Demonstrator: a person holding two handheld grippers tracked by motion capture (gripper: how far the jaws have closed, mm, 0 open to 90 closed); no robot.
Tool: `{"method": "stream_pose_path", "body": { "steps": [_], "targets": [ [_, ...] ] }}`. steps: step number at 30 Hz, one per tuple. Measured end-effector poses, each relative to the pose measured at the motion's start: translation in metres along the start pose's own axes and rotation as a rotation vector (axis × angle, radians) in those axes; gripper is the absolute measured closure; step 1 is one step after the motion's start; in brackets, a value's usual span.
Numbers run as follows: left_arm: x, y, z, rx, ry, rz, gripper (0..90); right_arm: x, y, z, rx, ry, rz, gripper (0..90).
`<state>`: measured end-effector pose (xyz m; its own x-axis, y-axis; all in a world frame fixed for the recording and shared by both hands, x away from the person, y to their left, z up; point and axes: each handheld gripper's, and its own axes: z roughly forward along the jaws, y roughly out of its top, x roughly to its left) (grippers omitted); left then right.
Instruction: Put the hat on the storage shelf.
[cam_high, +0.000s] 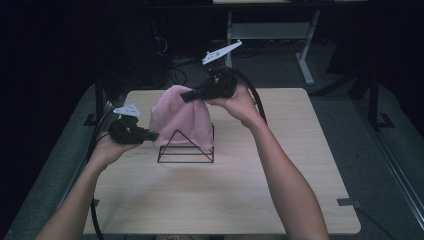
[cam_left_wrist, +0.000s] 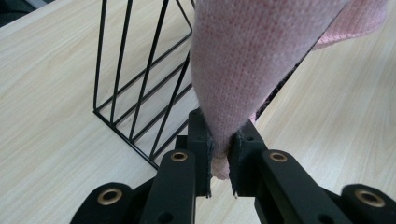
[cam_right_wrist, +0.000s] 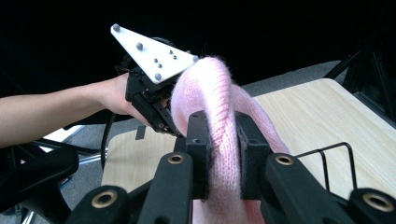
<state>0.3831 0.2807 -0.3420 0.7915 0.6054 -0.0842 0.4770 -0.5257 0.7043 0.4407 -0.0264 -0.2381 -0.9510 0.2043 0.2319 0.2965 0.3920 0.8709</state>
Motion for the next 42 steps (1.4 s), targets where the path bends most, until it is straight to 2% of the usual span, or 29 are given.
{"method": "stream_pose_path", "body": {
  "steps": [11,21,24,26,36,42],
  "targets": [
    [0.0,-0.011,0.008,0.032,0.013,0.003,80.1,-0.001,-0.012,0.01,0.013,0.02,0.015,76.5],
    [0.003,-0.013,0.013,0.081,0.025,0.019,80.2,-0.003,-0.021,0.015,0.025,0.034,0.028,75.7],
    [0.002,-0.014,0.017,0.087,0.031,0.012,80.2,-0.005,-0.025,0.016,0.037,0.039,0.037,75.6],
    [0.002,-0.015,0.019,0.1,0.033,0.025,80.2,-0.005,-0.027,0.017,0.043,0.042,0.038,75.7],
    [0.005,-0.026,0.029,0.127,0.026,0.005,80.2,-0.008,-0.037,0.028,0.067,0.06,0.048,75.5],
    [0.003,-0.029,0.035,0.15,0.036,0.025,80.2,-0.011,-0.045,0.031,0.075,0.066,0.063,75.2]
  ]
}}
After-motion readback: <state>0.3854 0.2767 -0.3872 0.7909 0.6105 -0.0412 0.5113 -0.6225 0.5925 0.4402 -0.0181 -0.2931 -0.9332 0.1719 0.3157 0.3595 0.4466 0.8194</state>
